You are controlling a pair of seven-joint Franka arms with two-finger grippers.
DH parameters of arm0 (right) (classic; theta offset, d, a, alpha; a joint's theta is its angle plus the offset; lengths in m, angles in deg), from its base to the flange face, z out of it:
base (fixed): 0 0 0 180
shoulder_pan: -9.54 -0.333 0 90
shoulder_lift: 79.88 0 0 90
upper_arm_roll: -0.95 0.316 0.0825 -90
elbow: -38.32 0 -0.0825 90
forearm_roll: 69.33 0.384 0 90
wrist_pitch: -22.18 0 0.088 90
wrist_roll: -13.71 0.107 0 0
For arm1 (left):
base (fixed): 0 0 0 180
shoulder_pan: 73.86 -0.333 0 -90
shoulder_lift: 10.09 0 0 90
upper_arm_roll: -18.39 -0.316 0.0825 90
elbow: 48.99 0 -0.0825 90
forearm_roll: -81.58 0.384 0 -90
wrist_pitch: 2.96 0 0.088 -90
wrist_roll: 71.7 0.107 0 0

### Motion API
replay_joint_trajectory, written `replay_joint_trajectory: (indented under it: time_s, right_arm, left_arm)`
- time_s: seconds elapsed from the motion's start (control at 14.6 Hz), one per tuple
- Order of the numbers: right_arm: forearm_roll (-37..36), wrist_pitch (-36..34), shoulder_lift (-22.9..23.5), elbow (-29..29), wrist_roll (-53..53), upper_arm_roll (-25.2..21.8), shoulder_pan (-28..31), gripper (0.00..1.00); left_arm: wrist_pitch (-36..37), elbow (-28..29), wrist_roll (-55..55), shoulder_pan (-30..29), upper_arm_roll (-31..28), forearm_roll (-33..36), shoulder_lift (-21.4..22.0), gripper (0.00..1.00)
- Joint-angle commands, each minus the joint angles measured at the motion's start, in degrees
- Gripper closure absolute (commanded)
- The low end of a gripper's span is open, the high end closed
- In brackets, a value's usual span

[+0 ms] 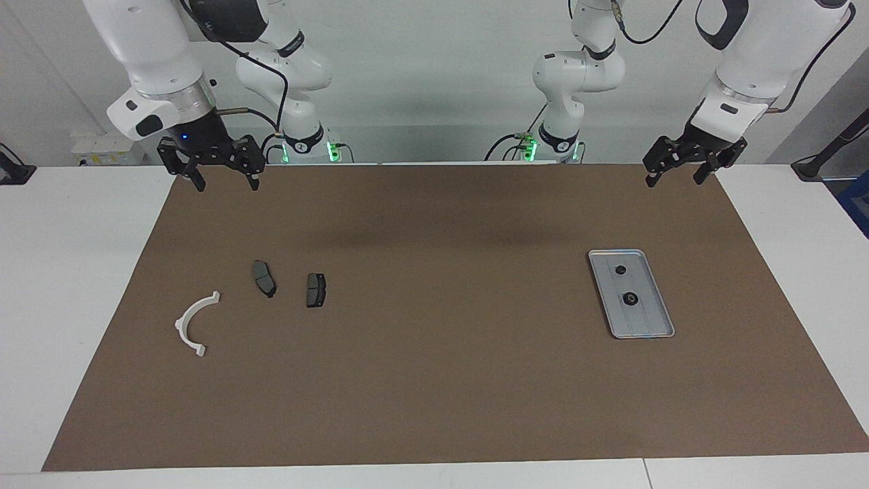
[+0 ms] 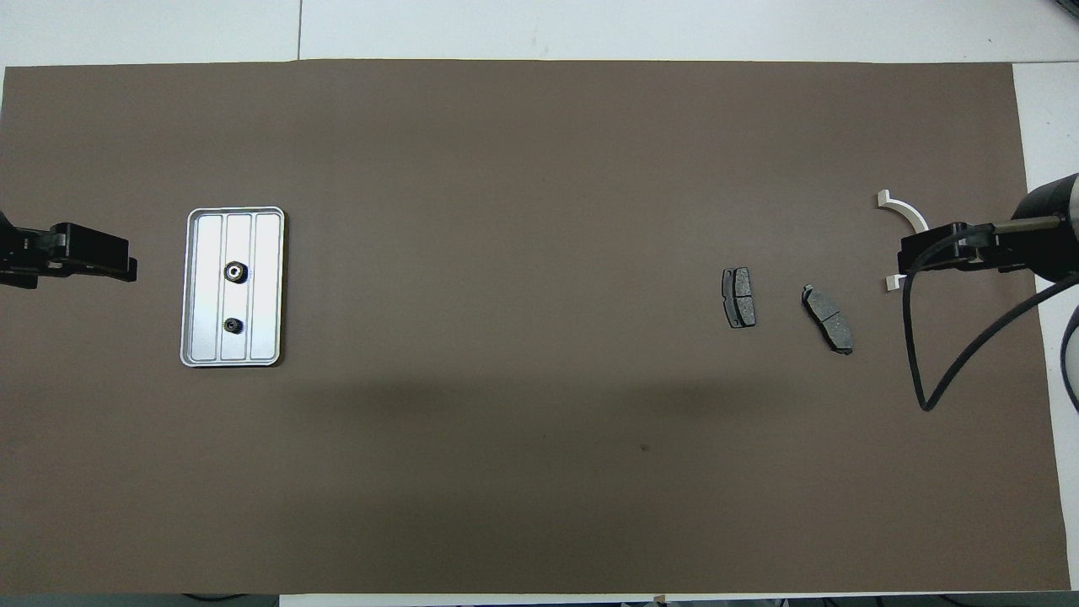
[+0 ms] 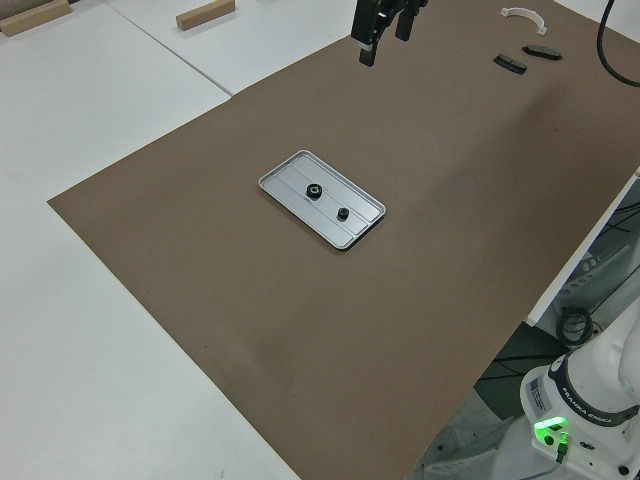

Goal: Place bearing gear from tray to pile

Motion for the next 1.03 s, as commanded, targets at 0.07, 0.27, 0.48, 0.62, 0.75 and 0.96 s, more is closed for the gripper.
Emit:
replay_joint_trajectory:
  time_s: [0.07, 0.27, 0.48, 0.62, 0.75, 0.96]
  right_arm:
    - [1.1, -0.1, -0.7, 0.6, -0.5, 0.2, 0.9, 0.0]
    - [1.1, -0.1, -0.7, 0.6, -0.6, 0.2, 0.8, 0.0]
    - [1.1, -0.1, -0.7, 0.5, -0.6, 0.2, 0.8, 0.0]
    - [1.1, -0.1, -0.7, 0.5, -0.6, 0.2, 0.9, 0.0]
    - [1.1, -0.1, -0.7, 0.5, -0.6, 0.2, 0.8, 0.0]
    - [1.1, -0.1, -0.7, 0.6, -0.7, 0.2, 0.8, 0.0]
  left_arm:
    - [0.3, 2.1, 1.4, 0.6, -0.6, -0.9, 2.1, 0.0]
    - [0.5, 3.2, 1.3, -0.2, -0.8, -0.8, 2.7, 0.0]
    - [-8.4, 17.8, 0.4, -0.6, -1.2, -0.5, 9.6, 0.0]
    - [-20.8, 27.5, 4.1, -3.6, -1.2, -0.5, 12.0, 0.0]
    - [-24.5, 28.1, 7.2, -3.7, -1.3, -0.4, 6.0, 0.0]
    - [-33.5, 28.5, 7.7, -3.8, -1.2, -0.4, -1.5, 0.0]
